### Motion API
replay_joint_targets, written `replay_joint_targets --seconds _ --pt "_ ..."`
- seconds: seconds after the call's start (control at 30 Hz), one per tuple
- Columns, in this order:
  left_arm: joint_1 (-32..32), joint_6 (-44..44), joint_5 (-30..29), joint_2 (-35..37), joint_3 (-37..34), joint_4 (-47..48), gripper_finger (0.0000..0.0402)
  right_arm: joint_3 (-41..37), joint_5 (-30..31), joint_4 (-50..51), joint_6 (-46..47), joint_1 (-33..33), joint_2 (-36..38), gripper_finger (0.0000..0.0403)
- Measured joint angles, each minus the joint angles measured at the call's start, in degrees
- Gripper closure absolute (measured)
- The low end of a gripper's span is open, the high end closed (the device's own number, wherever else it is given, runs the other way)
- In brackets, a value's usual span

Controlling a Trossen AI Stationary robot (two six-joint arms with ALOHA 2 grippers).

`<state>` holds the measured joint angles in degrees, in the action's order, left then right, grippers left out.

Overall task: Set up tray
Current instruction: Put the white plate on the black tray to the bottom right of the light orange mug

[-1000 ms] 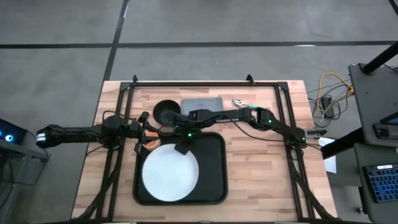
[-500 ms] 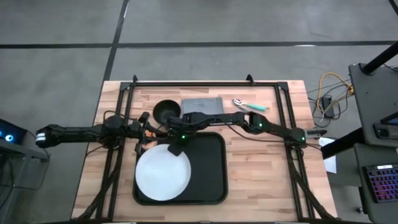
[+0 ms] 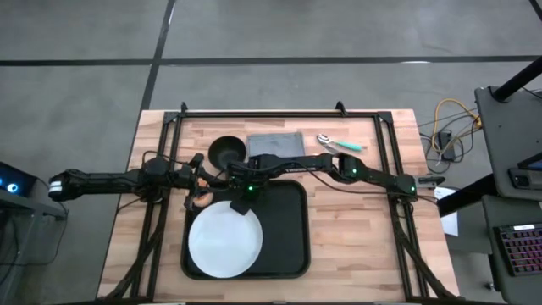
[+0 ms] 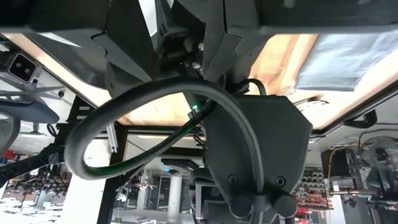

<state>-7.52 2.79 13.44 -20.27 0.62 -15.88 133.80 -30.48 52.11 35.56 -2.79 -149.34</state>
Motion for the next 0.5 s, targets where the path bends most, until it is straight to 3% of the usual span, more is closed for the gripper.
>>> replay_joint_targets --seconds 0.5 --pt "0.01 1.44 -0.01 -0.02 0.02 0.90 0.0283 1.05 -0.02 -0.19 -1.26 0.04 0.01 0.0278"
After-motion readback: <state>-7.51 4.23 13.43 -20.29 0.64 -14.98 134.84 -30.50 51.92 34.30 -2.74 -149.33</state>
